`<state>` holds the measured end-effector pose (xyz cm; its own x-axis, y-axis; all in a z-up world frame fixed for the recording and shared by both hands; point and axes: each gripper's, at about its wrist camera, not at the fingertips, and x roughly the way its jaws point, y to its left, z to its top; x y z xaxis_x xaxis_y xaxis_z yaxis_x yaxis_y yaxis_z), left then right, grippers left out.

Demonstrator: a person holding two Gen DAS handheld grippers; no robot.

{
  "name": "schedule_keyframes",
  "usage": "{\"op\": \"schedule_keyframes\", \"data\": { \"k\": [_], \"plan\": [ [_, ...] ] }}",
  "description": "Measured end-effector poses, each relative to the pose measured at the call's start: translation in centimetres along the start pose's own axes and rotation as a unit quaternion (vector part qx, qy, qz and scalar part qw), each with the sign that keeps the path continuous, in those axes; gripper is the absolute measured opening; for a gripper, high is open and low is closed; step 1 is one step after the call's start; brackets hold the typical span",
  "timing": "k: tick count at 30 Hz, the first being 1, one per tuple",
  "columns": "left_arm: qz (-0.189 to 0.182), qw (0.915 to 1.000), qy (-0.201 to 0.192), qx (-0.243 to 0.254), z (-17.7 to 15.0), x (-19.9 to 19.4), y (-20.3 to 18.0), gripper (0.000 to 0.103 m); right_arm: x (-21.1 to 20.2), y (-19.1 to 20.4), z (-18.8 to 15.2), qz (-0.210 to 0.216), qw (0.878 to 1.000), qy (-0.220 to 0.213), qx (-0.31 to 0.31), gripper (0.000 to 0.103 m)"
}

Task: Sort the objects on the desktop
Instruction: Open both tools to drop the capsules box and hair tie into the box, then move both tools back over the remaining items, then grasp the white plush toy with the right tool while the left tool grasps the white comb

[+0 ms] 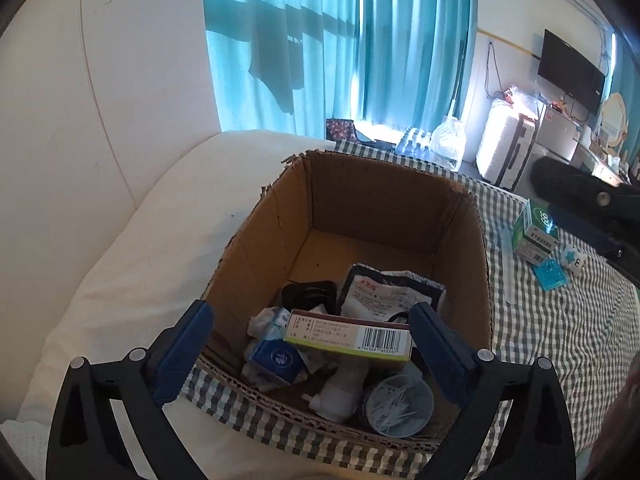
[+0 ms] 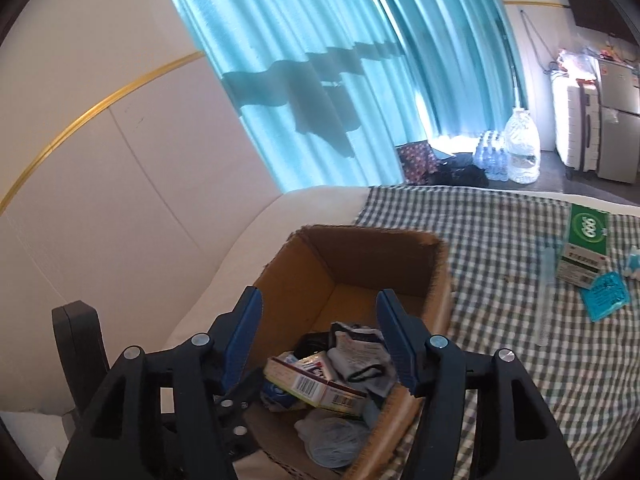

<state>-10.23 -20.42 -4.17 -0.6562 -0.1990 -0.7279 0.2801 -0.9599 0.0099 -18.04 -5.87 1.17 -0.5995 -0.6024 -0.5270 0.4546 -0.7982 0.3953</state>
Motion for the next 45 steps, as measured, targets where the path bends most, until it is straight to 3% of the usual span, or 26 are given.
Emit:
{"op": "schedule_keyframes", "data": {
  "k": [3,7,15,19,24,32,40,45],
  "plan": [
    [-0.013,0.9999,0.005,0.002,-0.7,-0.8,-1.1,0.101,-2.4,-2.4,-0.2,-0.021,0.999,-0.019,0.027,0.068],
    [-0.028,0.9993,0.001,0.026,-1.6,-2.3,-4.1,0.103,-6.1,-5.5,-1.3,-0.058,0.997,-0.039,0.042,0.068],
    [-0.080,0.9930,0.001,0.087,-3.4,-4.1,-14.4,0.103,-13.3,-13.8,-4.9,-0.180,0.981,-0.050,0.053,0.070],
    [-0.127,0.9864,0.029,0.100,-4.8,-3.1,-19.9,0.103,-15.9,-18.3,-5.7,-0.224,0.970,-0.054,0.079,0.070],
    [-0.124,0.9858,0.041,0.105,-5.3,-0.4,-24.4,0.103,-17.2,-23.2,-6.2,-0.247,0.961,-0.057,0.107,0.070],
    [-0.113,0.9859,0.060,0.107,-3.5,8.9,-29.6,0.103,-14.4,-31.0,-5.2,-0.272,0.954,-0.034,0.122,0.070],
    [-0.110,0.9839,0.091,0.108,-2.5,18.5,-32.7,0.103,-7.4,-37.9,-2.3,-0.280,0.953,-0.007,0.119,0.070],
    [-0.088,0.9830,0.113,0.114,-2.1,23.1,-33.7,0.093,-3.2,-41.1,-0.7,-0.296,0.950,0.009,0.102,0.070]
  ]
}}
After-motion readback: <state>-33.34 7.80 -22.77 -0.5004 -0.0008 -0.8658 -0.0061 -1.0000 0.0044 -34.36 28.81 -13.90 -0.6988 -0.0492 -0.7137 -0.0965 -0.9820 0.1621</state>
